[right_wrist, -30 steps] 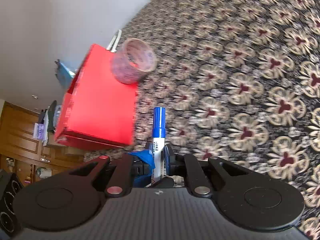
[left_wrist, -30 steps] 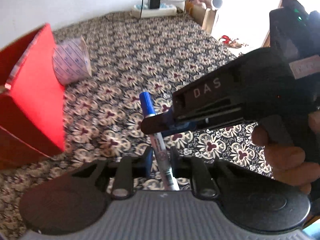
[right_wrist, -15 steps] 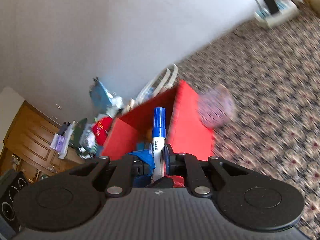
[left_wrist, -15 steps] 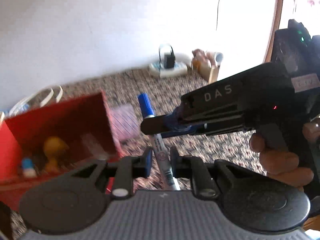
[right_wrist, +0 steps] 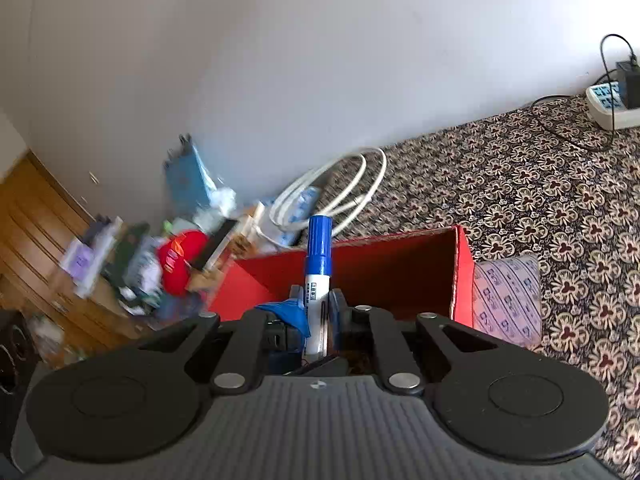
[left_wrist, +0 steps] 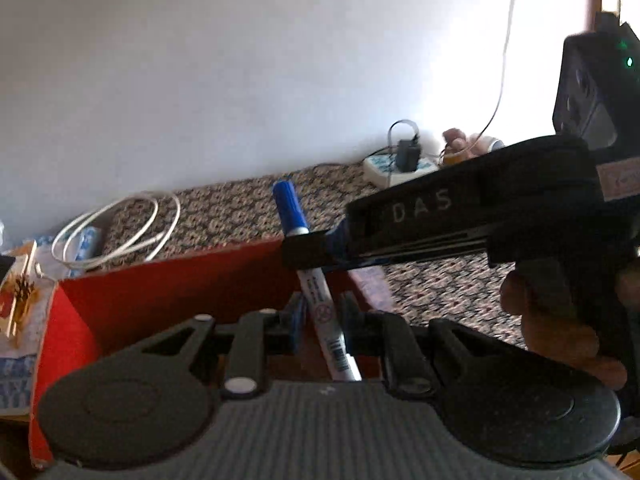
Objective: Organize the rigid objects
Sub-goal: 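Lower the marker into the red box with the right gripper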
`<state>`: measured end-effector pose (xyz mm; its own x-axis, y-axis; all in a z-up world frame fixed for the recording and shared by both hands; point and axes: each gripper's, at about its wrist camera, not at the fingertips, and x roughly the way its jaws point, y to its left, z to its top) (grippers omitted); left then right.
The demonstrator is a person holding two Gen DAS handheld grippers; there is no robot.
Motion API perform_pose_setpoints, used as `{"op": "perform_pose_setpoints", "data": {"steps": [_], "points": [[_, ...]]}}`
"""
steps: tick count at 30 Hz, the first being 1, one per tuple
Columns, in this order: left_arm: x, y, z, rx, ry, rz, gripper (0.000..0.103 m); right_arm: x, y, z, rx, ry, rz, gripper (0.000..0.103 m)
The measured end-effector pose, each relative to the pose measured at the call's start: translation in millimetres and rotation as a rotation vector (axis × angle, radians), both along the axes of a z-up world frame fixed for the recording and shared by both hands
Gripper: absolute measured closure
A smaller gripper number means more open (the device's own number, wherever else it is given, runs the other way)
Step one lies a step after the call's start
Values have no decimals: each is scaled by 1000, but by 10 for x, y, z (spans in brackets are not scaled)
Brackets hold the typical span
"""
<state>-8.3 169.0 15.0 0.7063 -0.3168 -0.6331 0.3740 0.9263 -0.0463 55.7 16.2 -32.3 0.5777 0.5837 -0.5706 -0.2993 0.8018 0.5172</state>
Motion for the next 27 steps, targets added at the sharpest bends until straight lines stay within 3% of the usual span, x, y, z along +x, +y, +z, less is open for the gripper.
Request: {"op": "perform_pose_setpoints", "data": {"steps": [11, 21, 27], "points": [[355, 224, -426, -4, 171, 58, 88, 193, 336, -349, -157, 90, 31, 103], [406, 294, -596, -4, 241, 82, 88, 243, 481, -550, -262, 161, 39, 103], [454, 308, -634, 10, 261, 102, 88, 197, 522, -574, -302, 125, 38, 103]]}}
